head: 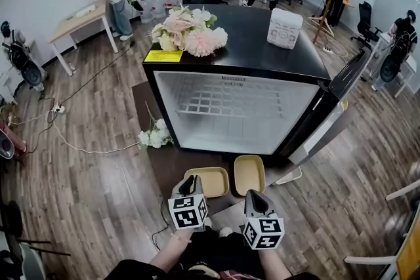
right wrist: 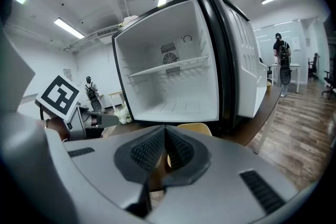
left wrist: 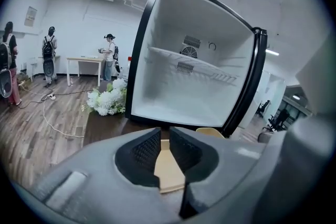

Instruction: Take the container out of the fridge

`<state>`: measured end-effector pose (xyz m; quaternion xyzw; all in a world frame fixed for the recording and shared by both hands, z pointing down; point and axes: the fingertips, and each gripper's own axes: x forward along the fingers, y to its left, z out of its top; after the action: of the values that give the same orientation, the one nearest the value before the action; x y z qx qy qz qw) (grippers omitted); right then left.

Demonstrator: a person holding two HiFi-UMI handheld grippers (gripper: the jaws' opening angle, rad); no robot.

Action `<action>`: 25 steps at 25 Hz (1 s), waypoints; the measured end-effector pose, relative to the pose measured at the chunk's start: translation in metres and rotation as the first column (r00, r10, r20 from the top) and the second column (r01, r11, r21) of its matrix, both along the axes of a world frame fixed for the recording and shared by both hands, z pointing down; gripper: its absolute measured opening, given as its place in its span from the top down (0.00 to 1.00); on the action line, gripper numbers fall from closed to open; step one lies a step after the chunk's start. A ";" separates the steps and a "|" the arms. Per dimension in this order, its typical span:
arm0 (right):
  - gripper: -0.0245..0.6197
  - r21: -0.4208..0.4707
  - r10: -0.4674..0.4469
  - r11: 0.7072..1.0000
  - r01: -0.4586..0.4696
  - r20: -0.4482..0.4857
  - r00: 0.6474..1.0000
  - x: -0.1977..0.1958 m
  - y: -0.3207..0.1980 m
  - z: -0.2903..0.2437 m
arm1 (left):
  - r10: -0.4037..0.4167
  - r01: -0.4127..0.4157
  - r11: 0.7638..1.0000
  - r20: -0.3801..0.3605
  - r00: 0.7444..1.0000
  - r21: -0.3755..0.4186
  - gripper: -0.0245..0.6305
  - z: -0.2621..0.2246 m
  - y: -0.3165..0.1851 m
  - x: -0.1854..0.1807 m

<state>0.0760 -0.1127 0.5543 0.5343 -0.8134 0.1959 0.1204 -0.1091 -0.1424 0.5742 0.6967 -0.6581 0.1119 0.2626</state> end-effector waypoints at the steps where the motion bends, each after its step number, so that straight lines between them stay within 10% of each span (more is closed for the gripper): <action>1: 0.95 0.003 0.007 1.000 -0.007 0.000 1.000 0.000 -0.001 -0.001 | 0.009 -0.009 1.000 0.001 1.000 0.010 0.89 -0.002 0.001 0.002; 25: 0.95 0.007 -0.039 0.999 0.040 -0.076 0.996 -0.010 -0.003 0.004 | 0.189 -0.183 0.979 -0.061 0.980 0.084 0.95 -0.014 0.011 0.043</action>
<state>0.0657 -0.1154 0.5587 0.5257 -0.8195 0.1695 0.1527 -0.0665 -0.1316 0.5598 0.7683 -0.5845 0.0863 0.2461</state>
